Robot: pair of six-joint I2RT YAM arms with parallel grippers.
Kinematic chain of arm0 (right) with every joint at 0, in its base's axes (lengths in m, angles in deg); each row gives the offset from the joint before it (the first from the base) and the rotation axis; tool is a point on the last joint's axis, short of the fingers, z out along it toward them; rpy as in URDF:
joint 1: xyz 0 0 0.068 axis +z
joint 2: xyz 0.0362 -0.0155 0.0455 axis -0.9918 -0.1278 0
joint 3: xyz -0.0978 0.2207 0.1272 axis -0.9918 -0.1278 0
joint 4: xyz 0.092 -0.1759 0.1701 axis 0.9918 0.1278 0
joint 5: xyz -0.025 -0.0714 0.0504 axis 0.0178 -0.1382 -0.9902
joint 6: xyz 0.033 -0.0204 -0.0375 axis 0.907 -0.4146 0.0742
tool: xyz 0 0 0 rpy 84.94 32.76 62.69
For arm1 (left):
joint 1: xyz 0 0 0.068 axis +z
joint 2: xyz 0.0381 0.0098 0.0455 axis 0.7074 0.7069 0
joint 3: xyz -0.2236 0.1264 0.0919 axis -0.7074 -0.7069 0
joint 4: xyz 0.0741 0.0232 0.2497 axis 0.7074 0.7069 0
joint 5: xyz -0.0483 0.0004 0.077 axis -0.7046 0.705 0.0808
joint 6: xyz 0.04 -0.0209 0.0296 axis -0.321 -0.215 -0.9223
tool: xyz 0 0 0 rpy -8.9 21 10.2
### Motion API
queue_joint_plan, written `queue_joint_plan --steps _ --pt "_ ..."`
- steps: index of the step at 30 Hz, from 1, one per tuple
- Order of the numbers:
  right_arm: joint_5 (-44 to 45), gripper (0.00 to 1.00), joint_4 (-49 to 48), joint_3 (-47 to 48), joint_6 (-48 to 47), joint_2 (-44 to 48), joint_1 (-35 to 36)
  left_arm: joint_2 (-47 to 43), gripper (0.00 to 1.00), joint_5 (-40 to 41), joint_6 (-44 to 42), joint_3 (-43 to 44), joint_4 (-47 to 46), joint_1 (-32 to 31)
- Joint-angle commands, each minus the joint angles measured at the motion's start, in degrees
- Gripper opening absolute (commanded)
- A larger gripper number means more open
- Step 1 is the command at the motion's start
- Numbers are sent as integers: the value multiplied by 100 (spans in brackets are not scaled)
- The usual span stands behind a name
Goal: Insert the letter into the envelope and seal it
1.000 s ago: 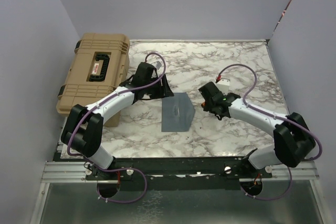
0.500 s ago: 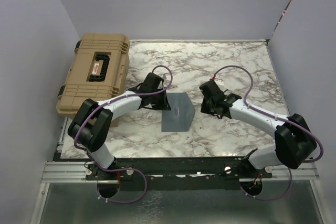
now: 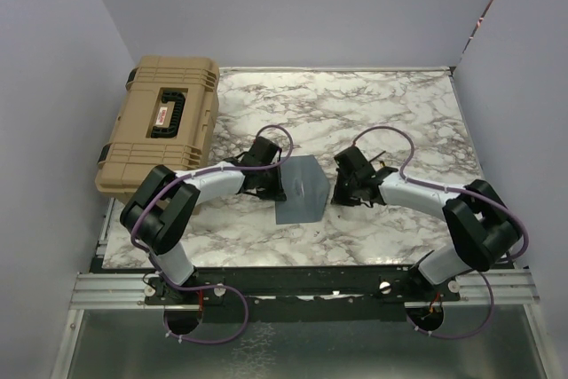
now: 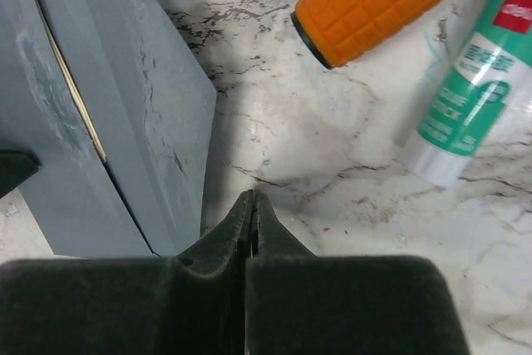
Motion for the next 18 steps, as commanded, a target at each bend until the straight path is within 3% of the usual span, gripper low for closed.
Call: queue_joint_plan --steps 1,11,18 --pt "-654 0 -637 -223 35 -190 -26 73 0 380 125 -187 62 -28" --pt "-1717 0 -2139 -717 -128 151 -85 116 0 363 207 -229 50 -29" --pt "-1849 0 -2171 -671 -361 183 -79 115 0 170 290 -239 -6 -37"
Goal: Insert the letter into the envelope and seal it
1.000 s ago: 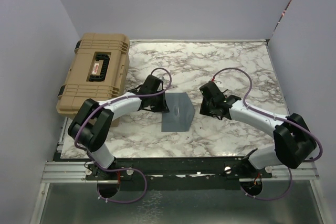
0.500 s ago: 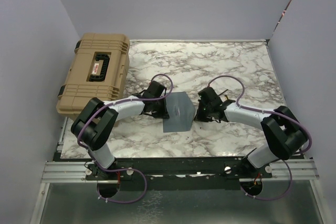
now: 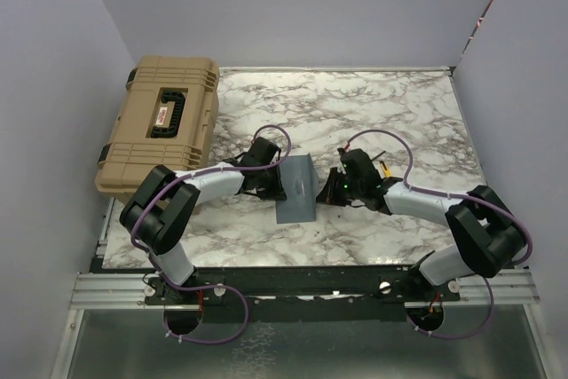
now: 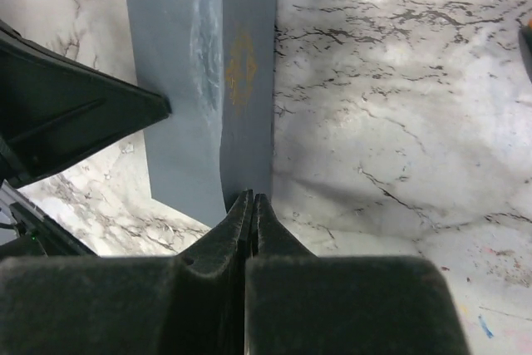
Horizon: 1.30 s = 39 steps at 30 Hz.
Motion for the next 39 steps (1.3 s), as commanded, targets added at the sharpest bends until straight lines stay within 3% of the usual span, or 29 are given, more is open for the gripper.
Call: queue_joint_plan --steps 1,12,22,39 --pt "-306 0 -314 59 -262 -55 -36 130 0 128 15 -166 134 -19" --pt "-554 7 -550 386 -717 -668 -27 188 0 89 33 -140 90 -22" --pt "-313 7 49 901 -1034 -1144 -1 164 0 62 -32 -146 60 -22" --pt "1634 24 1660 2046 -1595 -1868 831 19 0 -157 39 -288 -287 75"
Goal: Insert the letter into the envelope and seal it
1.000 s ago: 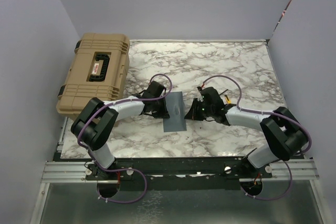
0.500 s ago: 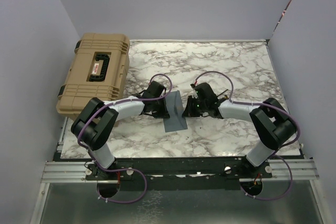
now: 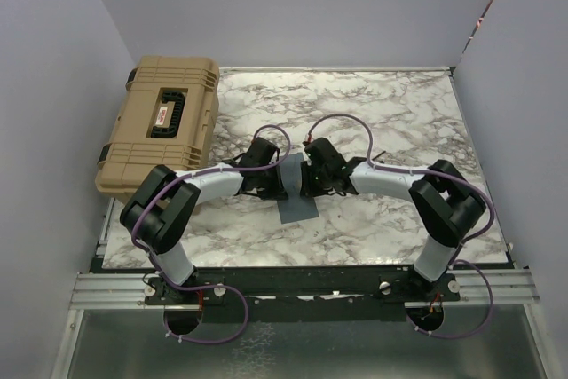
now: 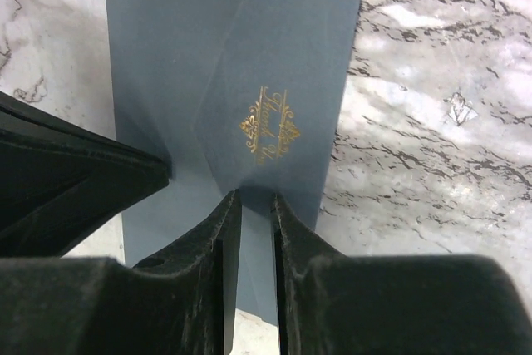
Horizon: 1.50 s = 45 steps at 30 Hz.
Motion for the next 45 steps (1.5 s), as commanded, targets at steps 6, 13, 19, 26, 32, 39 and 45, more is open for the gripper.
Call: queue_joint_plan --steps 6,13,19,26,32,39,45 --pt "1242 24 785 132 -414 -493 369 -236 0 -642 84 -65 -507 311" --pt "1205 24 388 -285 -1068 -241 412 -115 0 -1509 152 515 -1262 451" --pt "886 22 11 -588 -1350 0 412 566 0 -1424 96 1071 -1353 470" --pt "734 21 -144 -776 -1313 195 412 1426 0 -1027 -327 1592 -1260 500" --pt "777 20 -99 -787 -1239 270 405 1675 0 -797 -601 1573 -906 618" --pt "837 19 98 -627 -1002 317 404 1929 0 -808 -763 1481 -492 761" --pt "806 17 677 187 -688 46 404 1935 0 -974 -699 1140 -436 991"
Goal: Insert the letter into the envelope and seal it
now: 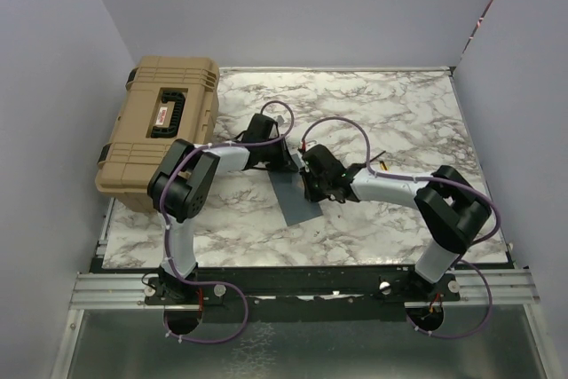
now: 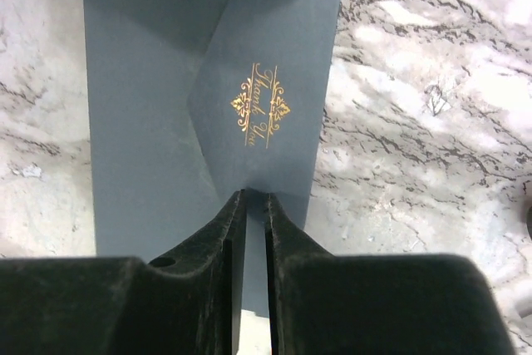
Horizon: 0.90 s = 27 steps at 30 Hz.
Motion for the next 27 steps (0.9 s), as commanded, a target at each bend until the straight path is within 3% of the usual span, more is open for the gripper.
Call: queue_joint_plan --steps 1,12,27 --pt "8 17 866 620 286 -310 -18 296 0 136 -244 -374 570 265" --pt "155 16 1694 2257 756 -1360 -18 538 0 -243 -2 -725 356 372" --pt "212 13 1771 2562 1318 -1917 -18 588 0 -576 253 -927 -53 564"
